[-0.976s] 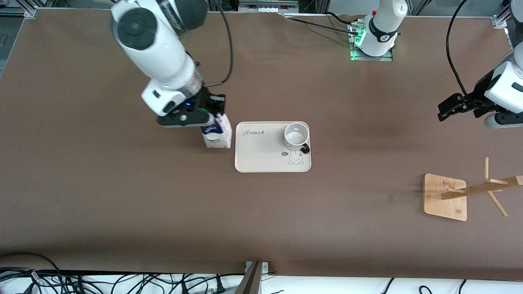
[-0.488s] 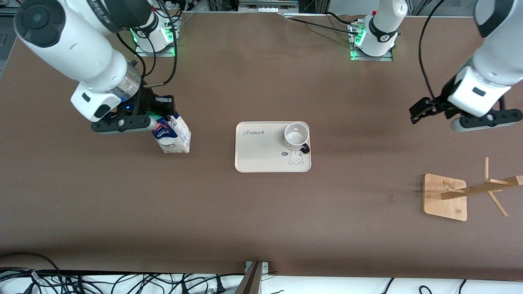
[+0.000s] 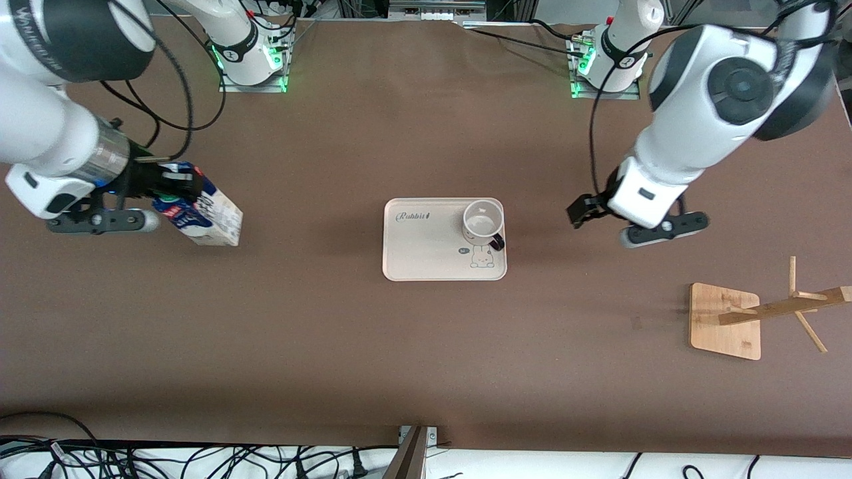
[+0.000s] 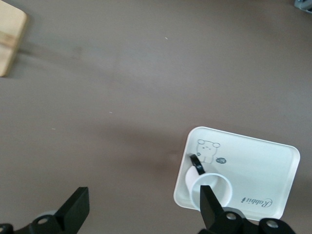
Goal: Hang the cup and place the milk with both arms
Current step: 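Set the carton down with the right gripper while the left gripper grasps the mug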
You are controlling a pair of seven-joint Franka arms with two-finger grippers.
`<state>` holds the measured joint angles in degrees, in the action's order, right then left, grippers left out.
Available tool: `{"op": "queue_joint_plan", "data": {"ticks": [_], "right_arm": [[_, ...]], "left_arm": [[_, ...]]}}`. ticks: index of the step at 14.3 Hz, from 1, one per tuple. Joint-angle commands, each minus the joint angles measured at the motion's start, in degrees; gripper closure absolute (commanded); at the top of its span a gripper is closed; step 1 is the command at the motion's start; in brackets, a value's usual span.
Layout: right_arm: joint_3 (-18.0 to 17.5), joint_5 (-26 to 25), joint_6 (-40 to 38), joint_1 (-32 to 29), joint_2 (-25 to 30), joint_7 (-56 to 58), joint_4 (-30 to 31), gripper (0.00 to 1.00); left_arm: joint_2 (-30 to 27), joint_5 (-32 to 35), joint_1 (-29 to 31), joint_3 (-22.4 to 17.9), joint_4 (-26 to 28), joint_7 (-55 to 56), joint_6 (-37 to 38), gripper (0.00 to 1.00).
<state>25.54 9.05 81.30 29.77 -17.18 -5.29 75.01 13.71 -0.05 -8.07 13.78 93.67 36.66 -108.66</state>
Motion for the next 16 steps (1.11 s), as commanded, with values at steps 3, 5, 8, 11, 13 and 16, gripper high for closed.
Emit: {"op": "queue_joint_plan", "data": {"ticks": [3,5,8,11,13,16], "right_arm": [[9.08,0.71,-7.47,0.03,1.01,9.15,-0.05,0.66],[10.49,0.27,-6.69,0.03,2.93,10.13,3.54,0.66],[10.59,0.0,-0.82,0.12,3.56,10.22,9.34,0.66],[9.97,0.0,6.04,0.82,3.56,10.04,15.23,0.66],[9.71,0.18,9.73,0.82,3.56,10.04,18.31,0.66],[8.83,0.44,18.07,0.91,3.03,9.95,23.76,0.66]], "left_arm": [[6.93,-0.57,-7.12,-0.15,2.56,8.58,-11.46,0.0],[10.27,0.13,-10.64,-0.24,2.74,11.75,-14.63,0.0],[14.31,0.14,-14.42,-0.24,3.09,12.29,-17.63,0.0],[16.87,0.14,-17.41,-0.24,4.14,12.29,-19.65,0.0],[16.87,0.14,-17.68,-0.24,6.07,12.38,-21.06,0.0],[18.19,0.14,-18.47,-0.24,6.79,12.38,-21.76,0.0]]}}
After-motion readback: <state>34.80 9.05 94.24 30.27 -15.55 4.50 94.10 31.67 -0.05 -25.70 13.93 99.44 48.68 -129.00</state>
